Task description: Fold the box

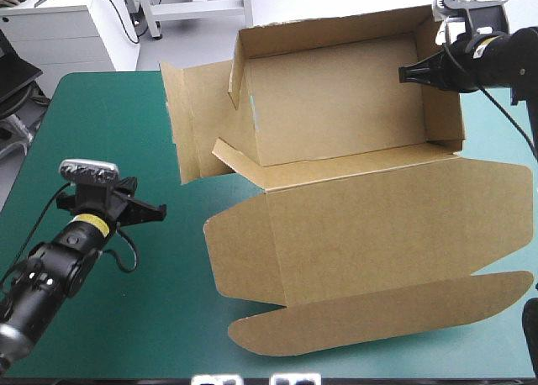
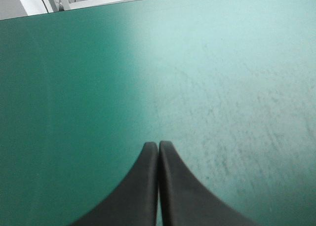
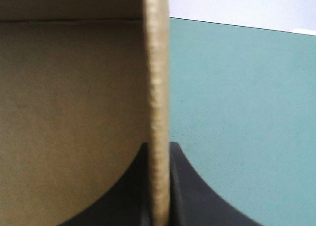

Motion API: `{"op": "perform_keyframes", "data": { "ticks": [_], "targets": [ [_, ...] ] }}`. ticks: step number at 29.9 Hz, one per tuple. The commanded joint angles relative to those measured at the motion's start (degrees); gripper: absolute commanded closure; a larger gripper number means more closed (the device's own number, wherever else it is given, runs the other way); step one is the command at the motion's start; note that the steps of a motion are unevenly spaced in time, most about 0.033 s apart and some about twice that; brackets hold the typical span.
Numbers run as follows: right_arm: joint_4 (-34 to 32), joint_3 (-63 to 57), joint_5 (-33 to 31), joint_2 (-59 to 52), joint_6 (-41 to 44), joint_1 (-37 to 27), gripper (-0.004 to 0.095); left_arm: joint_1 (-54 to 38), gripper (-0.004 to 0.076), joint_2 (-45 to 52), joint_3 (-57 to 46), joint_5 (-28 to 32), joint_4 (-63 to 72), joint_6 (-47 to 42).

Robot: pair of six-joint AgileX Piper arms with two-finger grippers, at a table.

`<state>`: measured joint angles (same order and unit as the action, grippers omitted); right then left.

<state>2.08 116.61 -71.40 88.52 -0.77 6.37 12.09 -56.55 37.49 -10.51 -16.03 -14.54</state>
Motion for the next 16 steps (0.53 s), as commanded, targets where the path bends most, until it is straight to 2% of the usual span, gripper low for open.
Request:
{"op": "perform_keyframes", "data": {
  "ticks": [1,9,16],
  "targets": [
    [1.4,1.8,-0.3,-3.3,-0.9,-0.5,0.0926,0.1,0.0732,-6.2,7.7,6.7,2.8,-1.0],
    [2.1,1.8,-0.3,-3.9,-1.0,-0.5,0.0926,0.1,0.0720,-17.5,20.6,6.2,12.5,-0.4],
    [3.8,1.8,-0.3,-3.8,-1.9,-0.5,0.0926,0.1,0.0709,-19.7,22.4,5.2,20.0,-0.2]
  ]
}}
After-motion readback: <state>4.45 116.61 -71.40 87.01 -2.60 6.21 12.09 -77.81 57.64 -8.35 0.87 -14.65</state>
